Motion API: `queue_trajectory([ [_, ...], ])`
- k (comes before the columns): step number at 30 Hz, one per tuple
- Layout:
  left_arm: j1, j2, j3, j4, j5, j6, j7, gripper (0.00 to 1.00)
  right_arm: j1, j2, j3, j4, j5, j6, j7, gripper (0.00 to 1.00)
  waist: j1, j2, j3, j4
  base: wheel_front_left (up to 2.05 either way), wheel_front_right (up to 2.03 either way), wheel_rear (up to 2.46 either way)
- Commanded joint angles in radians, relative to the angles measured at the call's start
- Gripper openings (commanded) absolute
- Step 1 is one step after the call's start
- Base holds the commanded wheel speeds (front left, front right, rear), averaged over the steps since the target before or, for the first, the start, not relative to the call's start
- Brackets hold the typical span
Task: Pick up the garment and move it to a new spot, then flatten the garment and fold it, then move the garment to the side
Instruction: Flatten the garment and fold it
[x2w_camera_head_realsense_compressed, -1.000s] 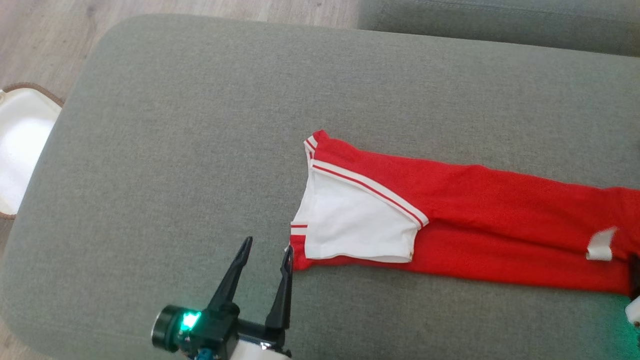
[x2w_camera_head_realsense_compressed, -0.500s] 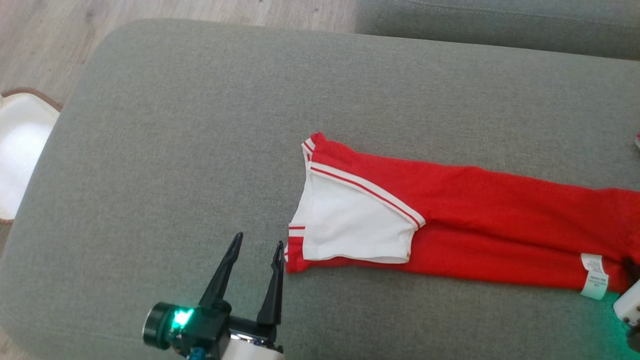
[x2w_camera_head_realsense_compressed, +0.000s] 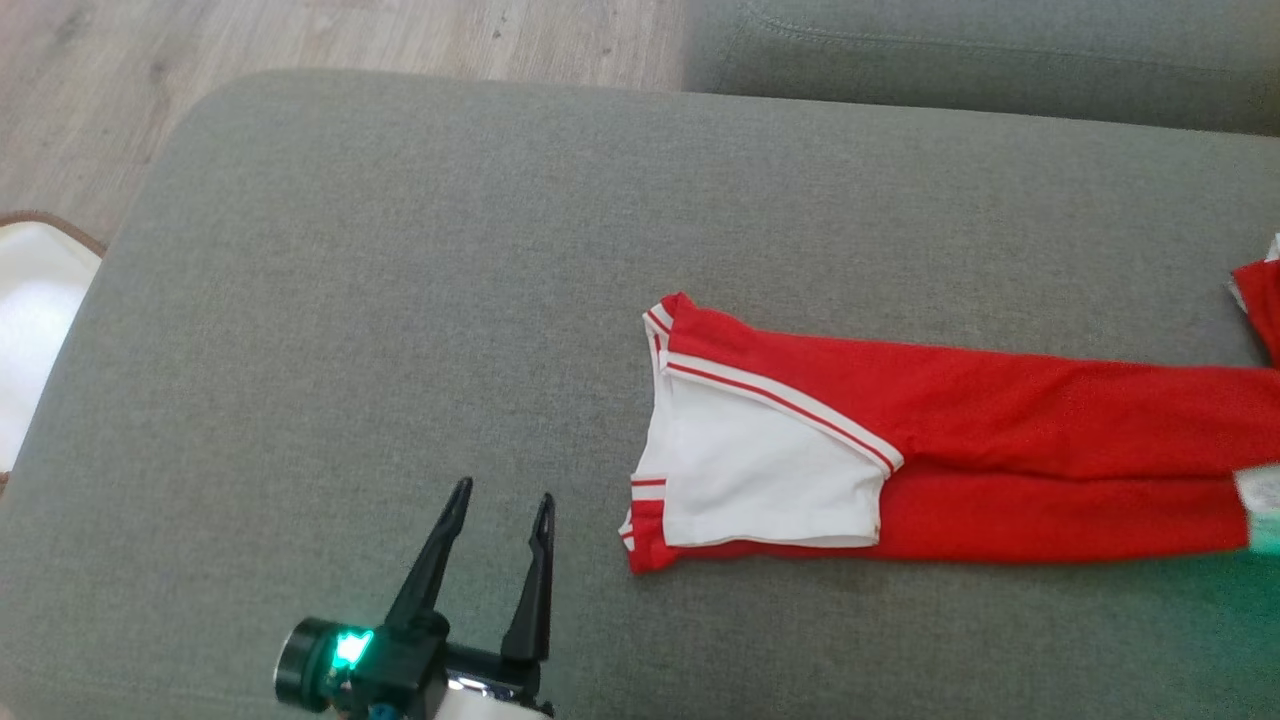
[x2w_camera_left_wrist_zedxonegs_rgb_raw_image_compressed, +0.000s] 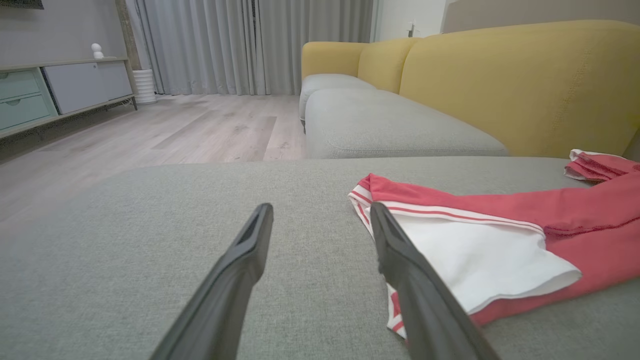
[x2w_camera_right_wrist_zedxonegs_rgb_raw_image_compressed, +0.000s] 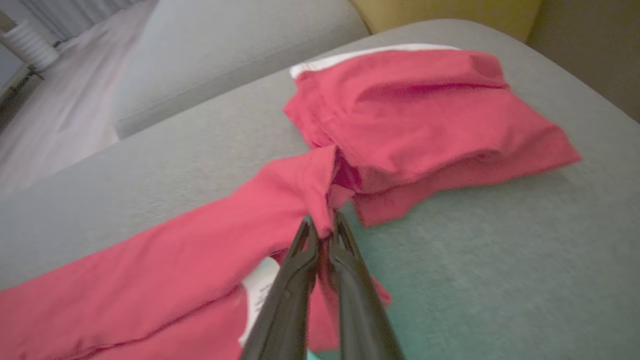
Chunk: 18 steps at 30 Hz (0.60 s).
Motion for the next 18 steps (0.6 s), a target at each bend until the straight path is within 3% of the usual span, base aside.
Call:
queue_trajectory([
  [1,-0.009,-0.009,0.042,-0.023,0.013,-0.006,-0.005,1.00,-0.023,-0.015,0.050,-0.075,0.017,-0.001,-0.001,0.00,0.0000,-0.0001,-0.005,-0.005,0.00,0.00,0.00],
  [4,-0.006,-0.012,0.045,-0.020,0.017,-0.013,-0.005,1.00,-0.033,0.002,0.102,-0.125,0.027,-0.001,-0.001,0.00,0.0000,-0.0001,-0.010,-0.006,0.00,0.00,0.00],
  [10,-0.004,-0.017,0.048,-0.005,0.029,-0.033,-0.005,1.00,-0.084,0.044,0.322,-0.199,0.049,-0.001,-0.003,0.00,0.0000,-0.0001,-0.025,0.001,0.00,0.00,0.00],
  [18,-0.010,-0.028,0.042,0.009,0.037,-0.057,-0.005,1.00,-0.174,0.120,0.575,-0.132,0.094,-0.001,-0.024,0.00,0.0000,-0.0001,-0.036,0.051,0.00,0.00,0.00],
])
